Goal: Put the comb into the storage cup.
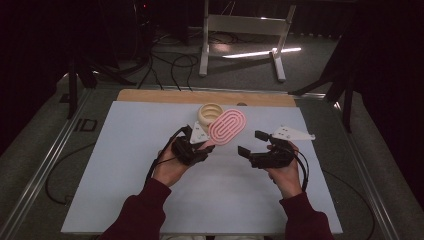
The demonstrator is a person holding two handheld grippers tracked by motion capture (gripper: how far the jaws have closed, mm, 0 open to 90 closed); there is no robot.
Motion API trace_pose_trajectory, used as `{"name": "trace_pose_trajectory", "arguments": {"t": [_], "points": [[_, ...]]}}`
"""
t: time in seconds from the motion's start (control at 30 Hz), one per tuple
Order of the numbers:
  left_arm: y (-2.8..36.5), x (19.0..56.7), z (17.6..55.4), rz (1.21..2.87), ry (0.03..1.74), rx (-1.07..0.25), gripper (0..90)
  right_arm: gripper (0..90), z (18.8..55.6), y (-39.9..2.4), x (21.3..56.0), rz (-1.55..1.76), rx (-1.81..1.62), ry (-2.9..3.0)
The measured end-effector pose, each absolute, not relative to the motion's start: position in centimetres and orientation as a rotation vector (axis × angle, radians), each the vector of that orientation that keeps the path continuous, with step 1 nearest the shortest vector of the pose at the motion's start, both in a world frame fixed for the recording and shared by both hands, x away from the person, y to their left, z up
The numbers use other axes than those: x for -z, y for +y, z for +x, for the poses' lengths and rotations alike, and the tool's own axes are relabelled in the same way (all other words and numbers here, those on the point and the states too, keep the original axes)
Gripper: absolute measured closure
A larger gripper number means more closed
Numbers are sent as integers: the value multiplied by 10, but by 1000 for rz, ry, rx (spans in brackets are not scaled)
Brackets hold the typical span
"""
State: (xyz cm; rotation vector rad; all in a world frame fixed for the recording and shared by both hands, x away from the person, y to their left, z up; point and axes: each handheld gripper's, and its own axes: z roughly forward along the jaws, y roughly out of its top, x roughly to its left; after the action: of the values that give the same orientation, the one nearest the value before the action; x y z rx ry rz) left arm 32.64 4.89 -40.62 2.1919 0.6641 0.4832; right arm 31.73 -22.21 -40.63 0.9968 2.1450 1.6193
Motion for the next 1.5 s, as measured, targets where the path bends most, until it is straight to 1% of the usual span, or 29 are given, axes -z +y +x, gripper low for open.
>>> {"name": "trace_pose_trajectory", "arguments": {"t": [0.77, 0.9, 0.97, 1.07, 1.13, 1.27, 1.37, 1.47, 1.5], "points": [[33, 408, 317, 2173, 570, -476, 700, 77, 329, -211, 402, 1132, -1691, 2154], [31, 409, 317, 2175, 559, -474, 699, 83, 331, -211, 403, 1138, -1681, 2153], [29, 410, 316, 2176, 547, -474, 699, 108, 331, -211, 402, 1154, -1695, 2144], [28, 410, 315, 2179, 539, -475, 700, 109, 332, -210, 401, 1164, -1697, 2146], [27, 411, 314, 2178, 516, -486, 700, 153, 334, -209, 400, 1207, -1692, 2148], [26, 411, 313, 2174, 501, -487, 700, 186, 335, -208, 399, 1228, -1707, 2153], [27, 411, 312, 2165, 486, -487, 700, 289, 335, -207, 399, 1234, -1718, 2160], [27, 411, 313, 2167, 481, -487, 700, 333, 334, -206, 398, 1238, -1719, 2176], [27, 411, 313, 2165, 479, -483, 700, 377, 334, -206, 398, 1234, -1719, 2184]]}}
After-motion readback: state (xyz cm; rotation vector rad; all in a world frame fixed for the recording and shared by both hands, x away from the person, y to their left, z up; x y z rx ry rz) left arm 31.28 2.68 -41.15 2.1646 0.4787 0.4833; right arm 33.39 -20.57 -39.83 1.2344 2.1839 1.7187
